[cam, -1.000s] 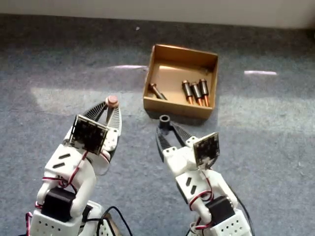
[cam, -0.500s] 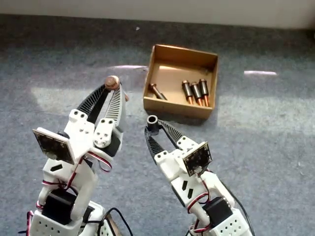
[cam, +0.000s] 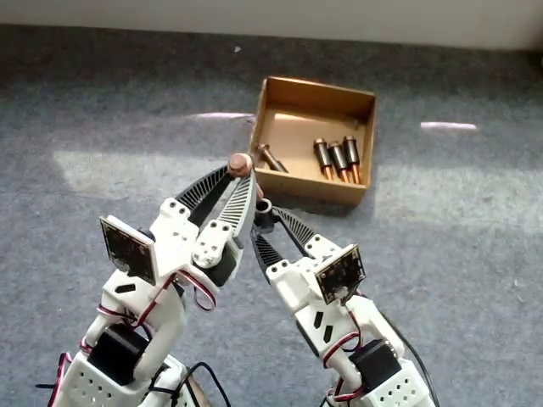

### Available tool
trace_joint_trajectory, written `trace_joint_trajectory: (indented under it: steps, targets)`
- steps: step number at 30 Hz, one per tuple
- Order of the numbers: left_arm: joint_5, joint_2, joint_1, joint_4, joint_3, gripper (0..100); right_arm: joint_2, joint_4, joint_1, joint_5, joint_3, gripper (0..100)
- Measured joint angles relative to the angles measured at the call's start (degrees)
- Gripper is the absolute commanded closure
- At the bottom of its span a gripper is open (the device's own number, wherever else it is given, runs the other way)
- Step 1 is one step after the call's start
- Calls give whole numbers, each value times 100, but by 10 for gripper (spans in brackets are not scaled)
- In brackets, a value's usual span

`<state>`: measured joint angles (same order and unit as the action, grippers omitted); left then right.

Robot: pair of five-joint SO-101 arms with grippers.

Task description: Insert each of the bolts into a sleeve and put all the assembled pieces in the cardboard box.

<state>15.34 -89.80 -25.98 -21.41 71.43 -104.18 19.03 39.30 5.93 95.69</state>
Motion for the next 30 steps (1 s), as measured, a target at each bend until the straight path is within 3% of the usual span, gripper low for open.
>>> trace_joint_trajectory:
  steps: [12,30]
  targets:
    - [0,-35,-422,-123,9,990,0,9,0,0,0,992]
    - [26,-132,-149,-668,9,989,9,9,18,44,0,992]
